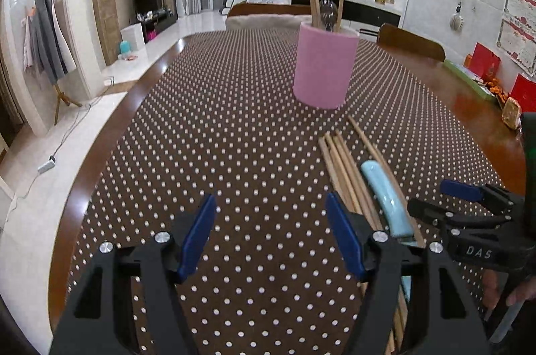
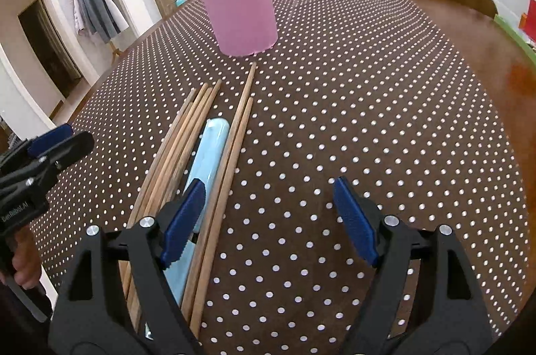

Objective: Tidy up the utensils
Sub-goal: 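Grasp another chopstick with the right tool while the left tool reaches toward the chopsticks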

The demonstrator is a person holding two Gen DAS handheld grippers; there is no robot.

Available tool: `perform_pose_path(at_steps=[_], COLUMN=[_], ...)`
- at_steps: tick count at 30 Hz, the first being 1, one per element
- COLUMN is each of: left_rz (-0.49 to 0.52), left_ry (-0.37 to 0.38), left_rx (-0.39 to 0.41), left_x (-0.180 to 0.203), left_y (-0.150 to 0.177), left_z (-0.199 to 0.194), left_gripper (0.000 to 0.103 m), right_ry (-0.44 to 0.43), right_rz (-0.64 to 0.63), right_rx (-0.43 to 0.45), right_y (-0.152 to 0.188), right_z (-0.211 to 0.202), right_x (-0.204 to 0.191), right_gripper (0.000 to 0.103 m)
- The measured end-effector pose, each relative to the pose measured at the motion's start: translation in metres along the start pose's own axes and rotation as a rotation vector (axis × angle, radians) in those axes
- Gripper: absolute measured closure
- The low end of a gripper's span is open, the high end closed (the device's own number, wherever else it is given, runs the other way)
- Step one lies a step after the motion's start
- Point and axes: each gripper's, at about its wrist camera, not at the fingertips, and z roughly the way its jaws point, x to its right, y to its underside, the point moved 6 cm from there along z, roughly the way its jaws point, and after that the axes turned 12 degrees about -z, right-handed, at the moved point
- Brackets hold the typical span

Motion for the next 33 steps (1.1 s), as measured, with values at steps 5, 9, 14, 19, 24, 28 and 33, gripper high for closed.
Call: perform_pose_path(at_steps=[5, 9, 14, 19, 24, 28, 33], left_rz=[0.001, -0.007, 0.002, 0.007, 0.009, 0.031, 0.043], left_ry=[0.001, 0.006, 0.024, 0.037, 0.047, 0.015, -0.052], left_rx=[-0.023, -0.051, -0.07, -0.1, -0.143, -0.145, -0.139], left_x=[0.0, 0.001, 0.009, 0.02, 0.03, 0.037, 0.041], left_y=[0.009, 0.015, 0.017, 0.015, 0.014, 0.012, 0.008], left_z=[0.007, 0.013, 0.016, 0.023, 0.034, 0.042, 0.052], left_gripper=[0.035, 0.033, 0.031, 0.03, 0.029, 0.029, 0.026], right_ry=[0.068, 0.105, 0.156, 0.144, 0.134, 0.049, -0.027], right_rz=[-0.036, 0.012, -0.026, -0.041, -0.077, 0.001, 0.068], right_rx=[-0.031, -0.058, -0.087, -0.085, -0.033, -0.009, 0.01], right_y=[-0.001, -0.005, -0.01, -0.017, -0.017, -0.011, -0.012], right_z=[0.003, 0.008, 0.017, 0.02, 0.018, 0.015, 0.015], right_x=[-0.003, 0.002, 0.002, 0.007, 0.01, 0.018, 0.031], right_gripper=[0.025, 0.025, 0.024, 0.048, 0.087, 0.093, 0.095])
